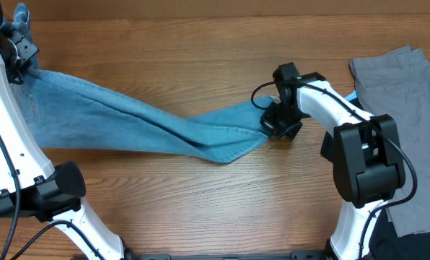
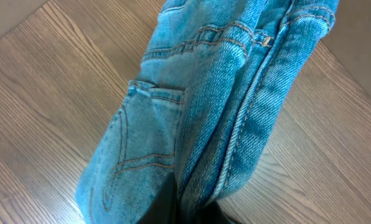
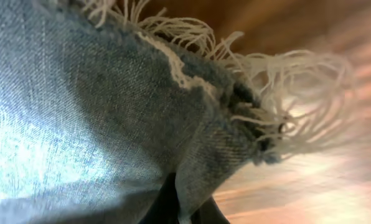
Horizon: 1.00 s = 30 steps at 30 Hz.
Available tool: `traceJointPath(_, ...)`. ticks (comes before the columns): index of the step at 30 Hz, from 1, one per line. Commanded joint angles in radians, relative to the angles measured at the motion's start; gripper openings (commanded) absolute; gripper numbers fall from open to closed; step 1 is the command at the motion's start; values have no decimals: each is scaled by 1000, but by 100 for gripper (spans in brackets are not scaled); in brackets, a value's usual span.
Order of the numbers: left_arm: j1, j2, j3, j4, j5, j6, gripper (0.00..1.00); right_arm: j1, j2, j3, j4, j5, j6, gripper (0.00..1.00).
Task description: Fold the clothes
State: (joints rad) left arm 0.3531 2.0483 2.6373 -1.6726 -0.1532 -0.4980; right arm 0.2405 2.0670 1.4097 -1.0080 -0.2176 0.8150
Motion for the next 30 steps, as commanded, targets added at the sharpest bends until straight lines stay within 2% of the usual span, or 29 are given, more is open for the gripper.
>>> traceJointPath(1,-13,-38,3,10,-11,8,4,-53,-93,11,-25,72,24,4)
traceJointPath(8,-40,-151,3,31,-19,8,4,-100,-317,11,-93,139,23,4)
traceJointPath(23,-40,-394,3,-17,-34,2,4,-102,-781,11,-278,278,55,4)
traceJointPath(30,-39,-445,2,4,-58,-39,4,-106,-892,11,-216,311,54,4)
